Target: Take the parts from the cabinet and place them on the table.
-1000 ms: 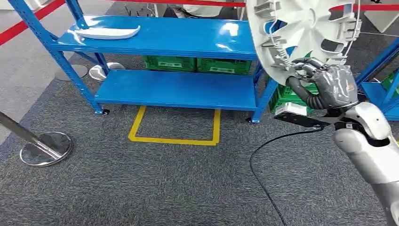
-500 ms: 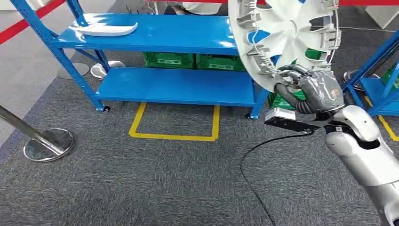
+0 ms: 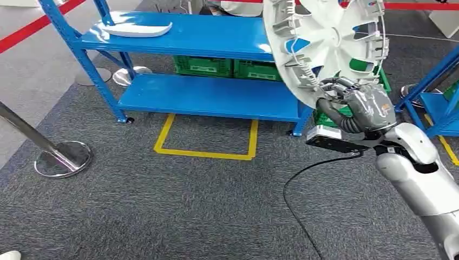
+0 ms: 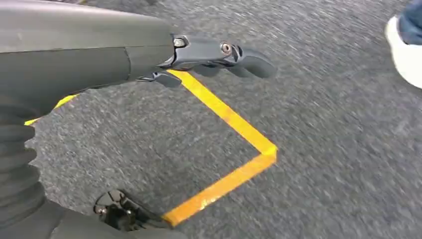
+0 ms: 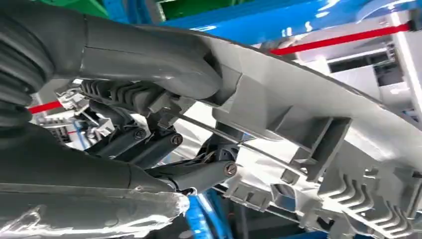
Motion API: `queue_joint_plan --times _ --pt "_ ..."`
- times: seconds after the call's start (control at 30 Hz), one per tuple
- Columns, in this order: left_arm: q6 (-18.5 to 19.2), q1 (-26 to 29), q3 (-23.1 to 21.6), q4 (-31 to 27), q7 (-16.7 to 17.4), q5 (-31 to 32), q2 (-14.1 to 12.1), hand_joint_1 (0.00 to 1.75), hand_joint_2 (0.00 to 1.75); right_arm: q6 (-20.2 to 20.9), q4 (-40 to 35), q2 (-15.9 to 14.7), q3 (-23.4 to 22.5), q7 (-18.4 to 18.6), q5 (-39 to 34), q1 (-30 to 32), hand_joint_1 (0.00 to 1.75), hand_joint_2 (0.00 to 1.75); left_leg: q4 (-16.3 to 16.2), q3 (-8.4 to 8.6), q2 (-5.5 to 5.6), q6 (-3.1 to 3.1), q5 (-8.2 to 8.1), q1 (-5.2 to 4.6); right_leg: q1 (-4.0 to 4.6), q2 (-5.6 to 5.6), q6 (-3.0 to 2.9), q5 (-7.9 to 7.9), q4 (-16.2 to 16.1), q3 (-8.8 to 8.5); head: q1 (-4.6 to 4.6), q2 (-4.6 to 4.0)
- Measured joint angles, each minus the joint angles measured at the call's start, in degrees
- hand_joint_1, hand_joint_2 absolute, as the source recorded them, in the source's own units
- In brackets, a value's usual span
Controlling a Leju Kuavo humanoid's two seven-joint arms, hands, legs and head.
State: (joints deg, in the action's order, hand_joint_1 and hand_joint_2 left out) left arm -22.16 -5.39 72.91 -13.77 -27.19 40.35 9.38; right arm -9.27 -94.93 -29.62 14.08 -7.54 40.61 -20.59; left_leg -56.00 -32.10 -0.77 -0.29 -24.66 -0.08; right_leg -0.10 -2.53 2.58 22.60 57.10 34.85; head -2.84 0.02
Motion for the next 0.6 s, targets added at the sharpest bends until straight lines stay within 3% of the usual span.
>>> queue_joint_plan --times 0.03,0.07,0.17,0.2,0.23,0.27,0.3,0.33,0.37,0.4,0.5,0.53,0.57,0.6 --pt "-0.1 0.0 0.0 0.0 0.0 0.0 0.0 0.00 1.75 0.0 0.0 -0.1 -0.1 0.0 0.0 0.2 1.75 1.75 0.0 -0.04 0.16 0.37 0.24 0.24 -0.09 0.57 0.36 0.78 0.6 0.67 -0.02 0.00" --pt "-0.2 0.0 0.0 0.0 0.0 0.0 -0.1 0.00 1.75 0.0 0.0 -0.2 -0.2 -0.1 -0.1 0.4 1.75 1.75 0.0 -0.20 0.52 0.77 0.40 0.28 -0.08 1.42 0.63 3.02 3.2 1.67 -0.20 0.00" --pt "-0.3 0.0 0.0 0.0 0.0 -0.2 -0.4 0.00 1.75 0.2 0.0 -0.2 -0.5 -0.5 -0.2 1.0 1.75 1.75 0.0 -0.79 1.77 1.16 0.76 0.19 -0.09 2.20 0.85 9.69 17.8 7.65 -0.29 0.00" --pt "-0.2 0.1 0.0 0.0 0.0 -0.2 -0.4 0.00 1.75 0.2 0.0 -0.2 -0.5 -0.7 -0.2 1.2 1.75 1.75 0.0 -0.88 2.22 1.13 0.89 0.18 -0.09 2.25 0.76 9.92 19.4 8.26 -0.26 0.00" --pt "-0.2 0.1 0.0 0.0 0.0 -0.3 -0.4 0.00 1.75 0.4 0.0 -0.2 -0.5 -0.8 -0.4 1.3 1.75 1.75 0.0 -0.91 2.76 1.04 0.97 0.18 -0.06 2.30 0.63 8.89 18.3 7.43 -0.30 0.00" --pt "-0.2 0.1 0.0 0.0 -0.1 -0.4 -0.5 0.00 1.75 0.7 0.0 -0.2 -0.5 -1.0 -0.6 1.2 1.75 1.75 0.0 -0.91 3.35 0.95 1.07 0.18 -0.06 2.42 0.43 6.93 14.8 5.36 -0.26 0.00" --pt "0.0 0.1 0.0 0.0 -0.3 -0.6 -0.6 0.00 1.75 1.0 0.1 -0.2 -0.5 -1.2 -1.0 1.0 1.75 1.75 0.0 -0.88 3.97 0.81 1.17 0.18 -0.07 2.91 0.14 4.39 9.0 2.20 -0.26 0.00" --pt "0.2 -0.1 0.0 0.0 -0.6 -0.7 -0.6 0.00 1.75 1.4 0.2 -0.2 -0.5 -1.4 -1.5 0.6 1.75 1.75 0.0 -0.88 4.52 0.63 1.29 0.28 -0.11 4.84 -0.22 2.31 3.3 -1.06 -0.24 0.00" --pt "0.6 -0.2 0.0 0.0 -1.0 -0.9 -0.6 0.00 1.75 1.9 0.3 -0.3 -0.5 -1.7 -2.2 0.1 1.75 1.75 0.0 -1.16 4.98 0.30 1.50 0.55 -0.27 8.11 -0.91 2.90 0.4 -2.61 -0.13 0.00" --pt "0.9 -0.4 0.0 0.0 -1.4 -1.2 -0.7 0.00 1.75 2.2 0.4 -0.4 -0.5 -1.9 -2.9 -0.4 1.75 1.75 -0.1 -1.66 5.59 -0.16 1.75 0.72 -0.08 7.76 -0.87 2.72 -0.5 -3.13 -0.18 0.00" --pt "1.6 -0.5 0.0 0.0 -2.3 -1.3 -0.6 0.00 1.75 2.6 1.1 -0.6 -0.5 -2.2 -3.8 -1.7 1.75 1.75 0.6 -2.16 7.68 -1.59 2.79 1.20 0.42 5.96 -1.58 2.12 -1.1 -3.24 -0.11 0.00" --pt "1.6 -0.5 0.0 0.0 -2.6 -1.3 -1.0 0.00 1.75 2.6 1.2 -0.6 -0.5 -2.3 -4.1 -2.0 1.75 1.75 0.4 -2.24 7.59 -1.53 2.59 1.21 -0.50 4.93 -1.57 1.47 -2.1 -3.75 -0.24 0.00" --pt "1.6 -0.5 0.0 0.0 -2.7 -1.3 -0.6 0.00 1.75 2.6 1.5 -0.7 -0.5 -2.3 -4.4 -2.4 1.75 1.75 -0.9 -3.06 5.11 -1.76 1.21 0.57 -0.39 4.35 -1.80 1.31 -2.6 -3.90 0.12 0.00" --pt "1.6 -0.7 0.0 0.0 -2.8 -1.3 -0.6 0.00 1.75 2.5 1.7 -0.9 -0.8 -2.4 -4.7 -2.5 1.75 1.75 -4.7 -4.97 3.10 -2.18 -1.27 0.58 -0.43 3.47 -1.87 1.12 -2.8 -3.91 0.78 0.00"
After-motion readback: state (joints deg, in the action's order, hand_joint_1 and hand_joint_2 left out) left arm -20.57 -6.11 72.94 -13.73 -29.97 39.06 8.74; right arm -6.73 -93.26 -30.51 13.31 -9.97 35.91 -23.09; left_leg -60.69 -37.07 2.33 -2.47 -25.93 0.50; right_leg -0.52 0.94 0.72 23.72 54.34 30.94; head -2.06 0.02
